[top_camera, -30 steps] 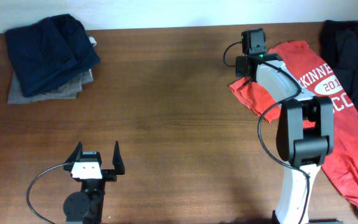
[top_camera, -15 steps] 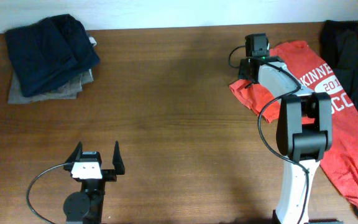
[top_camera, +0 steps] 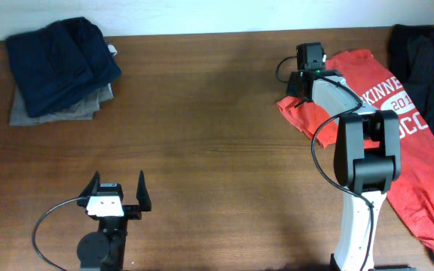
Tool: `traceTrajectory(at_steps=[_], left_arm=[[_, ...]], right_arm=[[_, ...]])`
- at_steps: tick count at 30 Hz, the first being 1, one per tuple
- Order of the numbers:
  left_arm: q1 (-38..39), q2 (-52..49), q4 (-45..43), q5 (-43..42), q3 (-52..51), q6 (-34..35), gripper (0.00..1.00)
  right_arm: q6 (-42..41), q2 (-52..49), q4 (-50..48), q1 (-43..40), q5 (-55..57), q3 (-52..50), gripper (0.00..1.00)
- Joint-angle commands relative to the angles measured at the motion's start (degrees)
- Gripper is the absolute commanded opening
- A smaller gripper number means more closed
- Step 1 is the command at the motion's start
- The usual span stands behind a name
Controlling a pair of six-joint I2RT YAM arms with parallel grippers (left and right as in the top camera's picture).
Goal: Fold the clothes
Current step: 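Drag the red t-shirt to the table center and release it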
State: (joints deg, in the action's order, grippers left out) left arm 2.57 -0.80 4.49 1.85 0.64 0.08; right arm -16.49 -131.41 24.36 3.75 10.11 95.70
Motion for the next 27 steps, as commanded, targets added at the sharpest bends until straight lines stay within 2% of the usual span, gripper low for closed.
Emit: traceTrajectory(at_steps=[1,10,20,25,27], left_arm=[[-0.28,0.44,0.26,-0.63,-0.13,0.15,0.99],[-0.28,0.44,0.26,-0.63,-0.13,0.15,0.99],[-0.28,0.44,0.26,-0.63,-0.13,0.15,0.99],[-0.28,0.44,0.26,-0.63,-0.13,0.15,0.99],[-0.28,0.44,0.26,-0.63,-0.13,0.13,0.99]], right_arm=[[-0.57,-0.81,-2.40,2.67,-9.84,0.72,0.04],[-0.70,-0.81,-8.70,14.23,-11.67,0.74,0.04],[-8.04,-0.81,-17.92,30.62,-16.46,0.74,0.04],[-8.13,-0.81,-20.55,35.87,-19.96,0.74,0.04],[-10.64,-0.81,-21.03,37.42,-21.31,0.76,0.04]])
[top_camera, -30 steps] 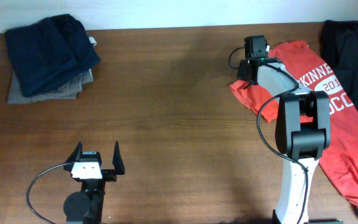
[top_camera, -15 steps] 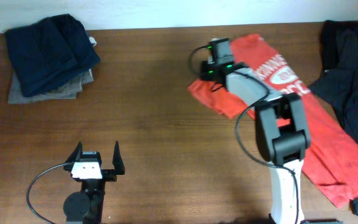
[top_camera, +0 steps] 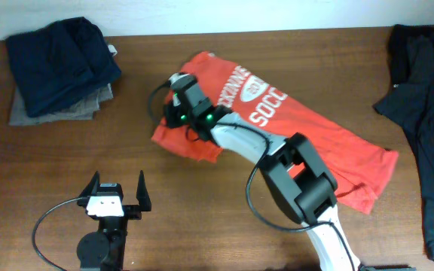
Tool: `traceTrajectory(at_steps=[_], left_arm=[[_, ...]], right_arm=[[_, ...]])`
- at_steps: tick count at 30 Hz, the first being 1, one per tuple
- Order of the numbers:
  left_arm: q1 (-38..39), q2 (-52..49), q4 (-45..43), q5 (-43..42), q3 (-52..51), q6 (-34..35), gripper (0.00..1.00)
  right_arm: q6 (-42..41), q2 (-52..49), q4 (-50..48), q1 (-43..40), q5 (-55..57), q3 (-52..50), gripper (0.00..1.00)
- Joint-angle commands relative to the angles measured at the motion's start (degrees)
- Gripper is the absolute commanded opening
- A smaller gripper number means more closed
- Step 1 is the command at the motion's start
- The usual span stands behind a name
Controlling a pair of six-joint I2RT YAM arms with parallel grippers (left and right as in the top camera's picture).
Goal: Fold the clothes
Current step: 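Drag the red t-shirt to the table center and release it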
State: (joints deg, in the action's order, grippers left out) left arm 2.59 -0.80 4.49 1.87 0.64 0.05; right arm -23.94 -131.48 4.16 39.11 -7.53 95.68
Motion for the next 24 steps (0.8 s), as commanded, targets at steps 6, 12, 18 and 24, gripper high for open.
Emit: traceTrajectory(at_steps=[6,12,18,24], left_arm=[[-0.31,0.44,0.26,-0.66,-0.13,0.17,0.99],[-0.31,0.44,0.26,-0.66,-0.13,0.15,0.99],[-0.31,0.44,0.26,-0.66,-0.13,0.15,0.99],[-0.31,0.44,0.26,-0.66,-0.13,0.17,0.99]], right_arm=[[-8.76,-0.74,-3.19,6.38,-7.48,0.79,0.04],[-10.16,-0.74,-6.14,10.27,-10.58,0.79,0.04],[-13.03,-0.72,-7.63,12.35,-14.99,1.88,0.04],[-13.25,-0.72,-7.43,12.50,-16.50,2.27,0.04]])
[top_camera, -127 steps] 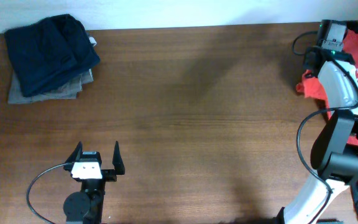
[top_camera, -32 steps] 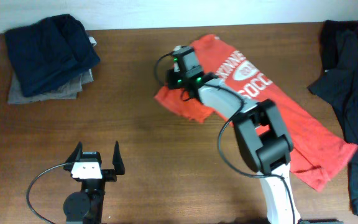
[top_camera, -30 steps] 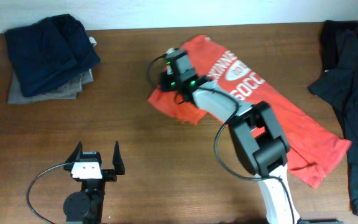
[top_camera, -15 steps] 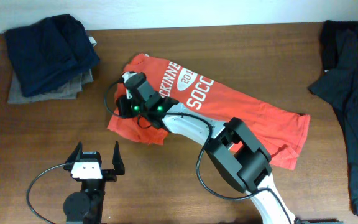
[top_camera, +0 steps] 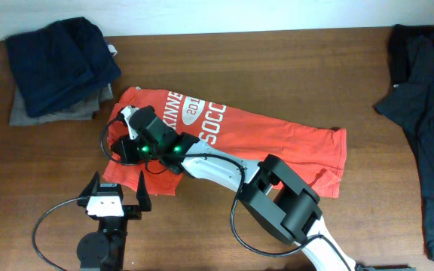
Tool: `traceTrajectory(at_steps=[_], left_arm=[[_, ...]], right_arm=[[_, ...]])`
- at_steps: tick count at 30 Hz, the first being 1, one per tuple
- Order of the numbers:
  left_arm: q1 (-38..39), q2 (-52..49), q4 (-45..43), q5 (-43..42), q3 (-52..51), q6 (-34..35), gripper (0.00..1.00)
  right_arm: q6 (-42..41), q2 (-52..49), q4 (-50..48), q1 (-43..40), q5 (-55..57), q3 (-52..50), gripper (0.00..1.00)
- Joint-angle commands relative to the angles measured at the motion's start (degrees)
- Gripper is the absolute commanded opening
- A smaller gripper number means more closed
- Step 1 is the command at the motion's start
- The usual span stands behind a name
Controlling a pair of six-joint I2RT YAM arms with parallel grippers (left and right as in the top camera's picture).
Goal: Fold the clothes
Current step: 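Drag the red t-shirt to the table center and release it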
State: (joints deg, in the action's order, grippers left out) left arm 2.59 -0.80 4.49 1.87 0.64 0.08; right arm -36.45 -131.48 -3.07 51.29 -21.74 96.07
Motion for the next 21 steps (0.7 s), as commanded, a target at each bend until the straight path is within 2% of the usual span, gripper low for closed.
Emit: traceTrajectory(at_steps=[1,4,5,8,10,12,16,21], left_arm=[[-0.31,0.44,0.26,-0.66,-0.13,0.15,0.99],[-0.31,0.44,0.26,-0.66,-0.13,0.13,0.99],[-0.31,0.44,0.26,-0.66,-0.13,0.15,0.99],[-0.31,0.44,0.26,-0.66,-0.13,0.13,0.99],[-0.31,0.44,0.26,-0.66,-0.13,0.13,0.99],[-0.31,0.44,0.26,-0.66,-0.13,0.13,0.99],[-0.31,0.44,0.26,-0.66,-0.13,0.15,0.99],[-0.31,0.44,0.26,-0.66,-0.13,0.13,0.99]], right_arm=[[-1.05,-0.72,0.11,0.48,-2.08,1.88,0.04],[-1.57,-0.72,0.22,0.55,-1.97,2.01,0.05],[-1.57,-0.72,0.20,0.44,-1.79,2.05,0.15],[-1.55,-0.72,0.13,0.35,-1.81,2.40,0.24],[-1.55,-0.66,0.04,0.42,-1.84,2.60,0.24],[-1.55,-0.57,0.04,0.52,-1.88,3.06,0.31],[-1.31,-0.04,0.07,0.31,-1.40,4.17,0.36],[-0.85,1.40,0.94,-2.47,2.54,4.57,0.37]])
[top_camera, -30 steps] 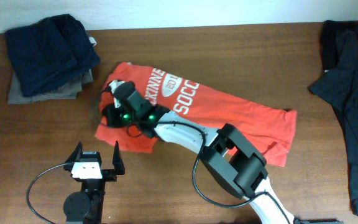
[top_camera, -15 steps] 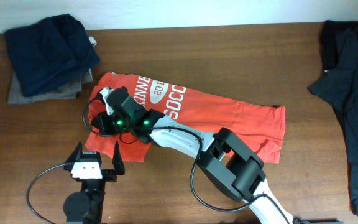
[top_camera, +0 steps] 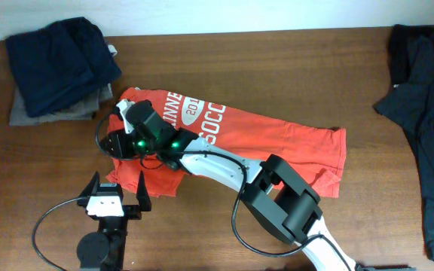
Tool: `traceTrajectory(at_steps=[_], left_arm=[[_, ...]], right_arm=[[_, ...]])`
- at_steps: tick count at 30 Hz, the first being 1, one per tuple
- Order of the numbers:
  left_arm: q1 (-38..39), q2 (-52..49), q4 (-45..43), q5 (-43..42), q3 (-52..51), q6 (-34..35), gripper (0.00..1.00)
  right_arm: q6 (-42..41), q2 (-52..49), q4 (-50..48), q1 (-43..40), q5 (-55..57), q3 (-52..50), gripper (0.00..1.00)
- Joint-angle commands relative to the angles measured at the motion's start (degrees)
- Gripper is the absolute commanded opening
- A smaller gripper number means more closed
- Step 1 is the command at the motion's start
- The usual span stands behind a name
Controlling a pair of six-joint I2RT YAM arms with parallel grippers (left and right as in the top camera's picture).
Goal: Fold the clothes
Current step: 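Drag the red t-shirt to the table center and release it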
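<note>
A red T-shirt (top_camera: 277, 143) with white lettering lies stretched across the middle of the table, collar end to the left and hem to the right. My right arm reaches over it from the front. My right gripper (top_camera: 116, 143) sits at the shirt's left end, over a sleeve. Its wrist hides the fingers, so their state is unclear. My left gripper (top_camera: 119, 190) stands open near the front edge, just below the shirt's left corner, with nothing between its fingers.
A folded stack, navy clothes (top_camera: 62, 60) on a grey piece (top_camera: 21, 113), sits at the back left. A dark crumpled garment (top_camera: 428, 120) lies along the right edge. The wooden table (top_camera: 36, 173) is bare at the front left.
My right gripper has shifted slightly up and to the left at the shirt's left end. The shirt lies in nearly the same place. The left arm has not moved.
The red shirt first lay at the far right beside the dark garment, with my right gripper at its left edge. Then shirt and gripper were at the table's middle, then farther left with the shirt stretched out. It now lies there, the gripper still at its left end.
</note>
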State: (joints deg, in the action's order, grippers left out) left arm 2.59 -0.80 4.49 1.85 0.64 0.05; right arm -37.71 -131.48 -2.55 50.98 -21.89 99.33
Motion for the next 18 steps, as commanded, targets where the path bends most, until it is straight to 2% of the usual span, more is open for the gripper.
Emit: traceTrajectory(at_steps=[1,7,14,18], left_arm=[[-0.31,0.44,0.26,-0.63,-0.13,0.17,0.99],[-0.31,0.44,0.26,-0.63,-0.13,0.17,0.99],[-0.31,0.44,0.26,-0.63,-0.13,0.17,0.99],[-0.31,0.44,0.26,-0.63,-0.13,0.17,0.99]], right_arm=[[0.39,1.66,0.59,-2.82,2.69,1.31,0.37],[1.79,4.83,8.11,-12.72,4.35,1.31,0.38],[7.80,9.75,29.27,-29.68,5.22,1.31,0.53],[11.52,14.47,38.05,-36.65,5.27,1.31,0.54]])
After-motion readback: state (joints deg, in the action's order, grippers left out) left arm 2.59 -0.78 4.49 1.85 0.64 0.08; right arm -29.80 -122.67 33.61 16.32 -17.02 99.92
